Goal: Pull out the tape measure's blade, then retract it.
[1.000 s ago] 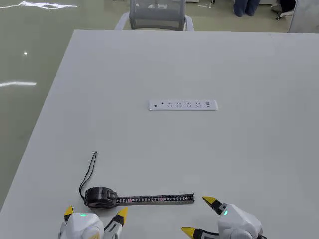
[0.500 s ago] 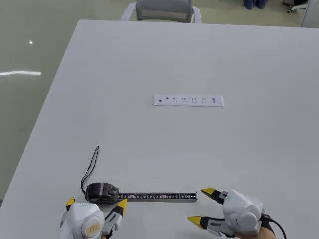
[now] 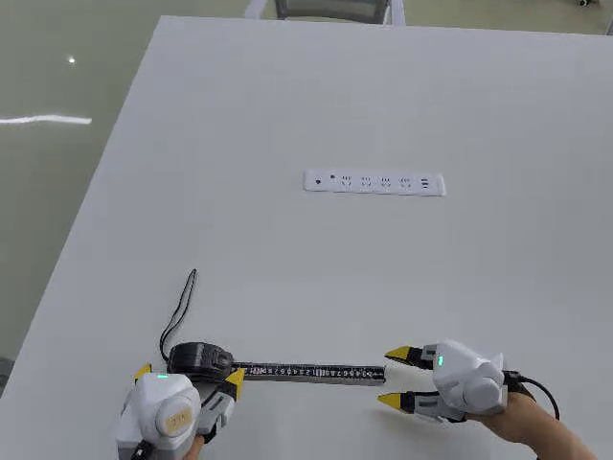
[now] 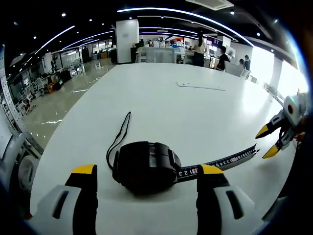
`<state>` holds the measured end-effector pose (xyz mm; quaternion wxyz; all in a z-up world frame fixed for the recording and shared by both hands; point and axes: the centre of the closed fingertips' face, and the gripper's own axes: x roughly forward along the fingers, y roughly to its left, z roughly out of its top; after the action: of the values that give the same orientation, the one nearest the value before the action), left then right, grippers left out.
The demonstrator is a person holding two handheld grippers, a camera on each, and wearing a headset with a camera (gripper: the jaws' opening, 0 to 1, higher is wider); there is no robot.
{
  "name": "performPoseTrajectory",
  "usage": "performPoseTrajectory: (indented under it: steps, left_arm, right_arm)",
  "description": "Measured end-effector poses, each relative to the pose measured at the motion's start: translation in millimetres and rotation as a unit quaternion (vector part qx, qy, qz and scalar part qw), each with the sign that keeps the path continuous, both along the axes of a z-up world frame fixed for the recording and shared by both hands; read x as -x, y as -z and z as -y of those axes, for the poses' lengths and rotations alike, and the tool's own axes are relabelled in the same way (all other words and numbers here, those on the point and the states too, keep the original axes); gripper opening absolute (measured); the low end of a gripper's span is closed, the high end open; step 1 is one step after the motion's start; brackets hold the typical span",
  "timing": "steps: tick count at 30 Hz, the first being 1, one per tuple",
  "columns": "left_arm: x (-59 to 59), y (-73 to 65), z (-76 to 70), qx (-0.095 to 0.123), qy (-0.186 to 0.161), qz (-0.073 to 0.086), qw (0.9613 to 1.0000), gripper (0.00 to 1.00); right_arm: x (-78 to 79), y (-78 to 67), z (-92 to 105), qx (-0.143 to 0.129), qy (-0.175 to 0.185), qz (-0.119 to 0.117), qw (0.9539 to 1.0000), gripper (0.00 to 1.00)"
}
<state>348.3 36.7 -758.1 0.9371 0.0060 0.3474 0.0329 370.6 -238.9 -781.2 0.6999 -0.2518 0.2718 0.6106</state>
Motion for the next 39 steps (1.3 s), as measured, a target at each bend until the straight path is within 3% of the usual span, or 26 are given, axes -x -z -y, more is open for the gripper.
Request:
performPoseTrajectory:
  steps: [8, 11, 22, 28, 39]
  left_arm:
    - [-4.7, -6.2, 3.2, -0.041, 0.033, 0.001, 0.9986, 0.81]
    - [-5.7, -5.8, 3.6, -0.048, 0.039, 0.000, 0.9981, 0.80]
    - [-9.1, -0.4, 3.1, -0.033, 0.024, -0.009, 0.9991, 0.78]
    - [-9.0, 1.9, 2.6, -0.028, 0.022, -0.012, 0.9993, 0.75]
    - [-10.9, -3.6, -2.8, -0.033, 0.003, -0.001, 0.9995, 0.71]
  right_arm:
    - [-2.5, 11.3, 0.5, 0.015, -0.031, -0.008, 0.9994, 0.26]
    - [-2.0, 12.9, -0.5, 0.016, -0.038, -0.016, 0.9990, 0.24]
    - [0.4, 24.1, -0.2, 0.027, -0.070, -0.021, 0.9970, 0.16]
    - [-0.7, 21.7, 1.5, 0.019, -0.079, -0.018, 0.9965, 0.15]
    - [-0.3, 20.8, -1.9, 0.023, -0.092, -0.010, 0.9955, 0.13]
